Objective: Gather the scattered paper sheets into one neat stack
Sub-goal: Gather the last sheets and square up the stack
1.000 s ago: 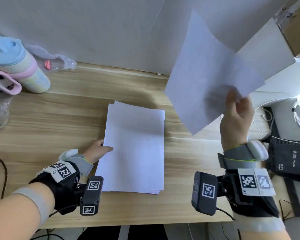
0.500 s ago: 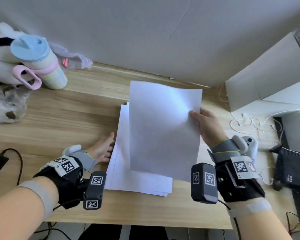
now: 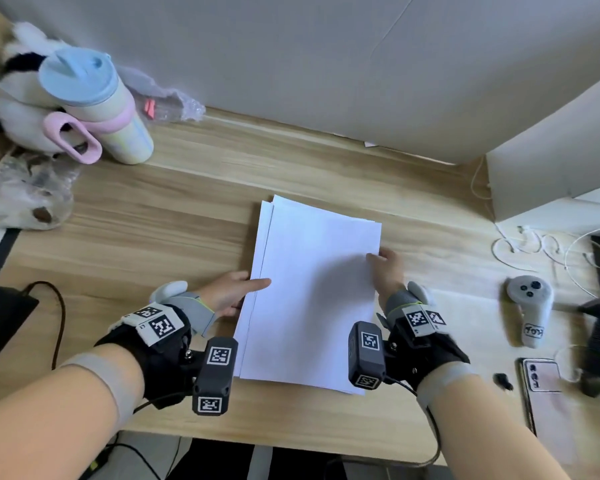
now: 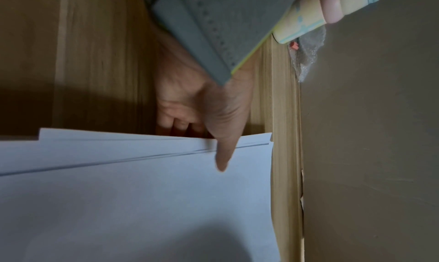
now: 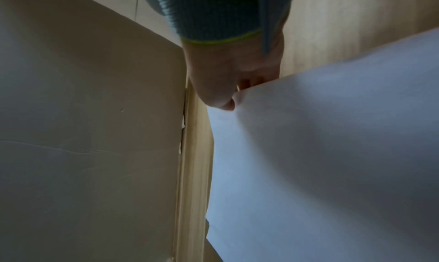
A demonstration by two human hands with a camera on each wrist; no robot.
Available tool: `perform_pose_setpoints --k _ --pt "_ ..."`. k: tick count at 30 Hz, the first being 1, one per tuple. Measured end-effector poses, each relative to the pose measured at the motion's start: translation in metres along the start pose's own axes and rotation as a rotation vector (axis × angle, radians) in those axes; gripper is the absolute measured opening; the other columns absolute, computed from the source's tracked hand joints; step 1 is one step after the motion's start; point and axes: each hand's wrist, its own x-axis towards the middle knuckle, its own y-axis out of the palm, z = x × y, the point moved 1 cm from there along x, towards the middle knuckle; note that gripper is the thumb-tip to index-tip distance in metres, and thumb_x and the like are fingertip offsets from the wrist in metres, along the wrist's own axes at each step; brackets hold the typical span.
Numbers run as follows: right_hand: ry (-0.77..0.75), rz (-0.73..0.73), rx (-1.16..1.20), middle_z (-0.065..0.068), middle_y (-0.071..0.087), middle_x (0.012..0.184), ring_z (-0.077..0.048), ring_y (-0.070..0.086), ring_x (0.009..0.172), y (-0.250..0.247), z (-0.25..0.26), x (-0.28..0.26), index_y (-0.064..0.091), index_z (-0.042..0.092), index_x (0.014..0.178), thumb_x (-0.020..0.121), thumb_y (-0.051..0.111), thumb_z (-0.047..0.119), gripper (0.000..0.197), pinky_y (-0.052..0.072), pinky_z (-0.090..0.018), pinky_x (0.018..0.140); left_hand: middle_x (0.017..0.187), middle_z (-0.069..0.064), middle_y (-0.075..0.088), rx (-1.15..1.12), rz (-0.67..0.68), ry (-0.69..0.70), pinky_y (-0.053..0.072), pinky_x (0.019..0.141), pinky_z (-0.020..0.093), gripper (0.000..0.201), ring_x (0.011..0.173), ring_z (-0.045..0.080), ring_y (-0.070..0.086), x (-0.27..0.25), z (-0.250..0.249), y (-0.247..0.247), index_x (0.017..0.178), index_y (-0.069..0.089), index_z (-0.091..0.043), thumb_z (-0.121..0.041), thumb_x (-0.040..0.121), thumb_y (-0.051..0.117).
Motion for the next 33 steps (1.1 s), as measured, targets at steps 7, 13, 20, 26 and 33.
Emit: perform_pose_setpoints --k 7,13,20,26,33 --pt "0.082 -0.088 -0.061 -0.008 0.057 0.097 -0.027 0.054 0.084 -0.016 -0.036 -0.039 0.049 0.005 0.119 0.09 0.046 0.015 0.031 0.044 -0.031 0.066 0.124 0.003 0.065 0.141 -0.003 0.109 0.044 0.106 0.038 0.098 0.115 0.02 0.061 0.02 0.009 0.007 0.124 0.057 -0.009 -0.055 0.041 0.082" --pt "-0.001 0.01 -0.07 -0.004 0.053 0.081 -0.024 0.05 0.075 -0.009 -0.045 -0.057 0.053 0.005 0.104 0.09 0.047 0.007 0.016 0.037 -0.028 0.056 0.129 0.011 0.058 0.265 -0.033 0.129 0.046 0.102 0.045 0.078 0.116 0.027 0.057 0.051 0.03 0.015 0.129 0.048 -0.004 -0.04 0.064 0.072" --pt "-0.018 0.05 0.294 -0.006 0.062 0.122 -0.021 0.059 0.107 -0.033 -0.031 -0.065 0.049 0.013 0.129 0.08 0.066 0.043 0.059 0.047 -0.034 0.09 0.123 0.013 0.062 0.136 -0.054 0.264 0.046 0.101 0.048 0.049 0.111 0.028 0.06 -0.006 -0.018 0.025 0.12 0.053 -0.001 -0.028 0.081 0.066" --pt "-0.303 0.177 0.565 -0.004 0.072 0.102 -0.015 0.066 0.096 -0.054 0.015 -0.083 0.067 0.007 0.105 0.086 0.063 0.012 0.021 0.05 -0.026 0.08 0.097 0.003 0.069 -0.082 -0.043 0.497 0.05 0.091 0.03 0.013 0.093 0.016 0.065 -0.05 -0.063 0.033 0.089 0.065 -0.018 -0.006 0.084 0.064" --pt "-0.459 0.147 0.632 0.008 0.073 0.081 -0.011 0.064 0.083 -0.05 0.022 -0.087 0.067 0.011 0.087 0.076 0.063 0.004 0.014 0.049 -0.022 0.077 0.087 -0.016 0.065 -0.085 -0.189 0.739 0.046 0.066 -0.002 0.019 0.07 -0.021 0.061 -0.051 -0.062 0.035 0.089 0.063 -0.027 -0.011 0.081 0.069"
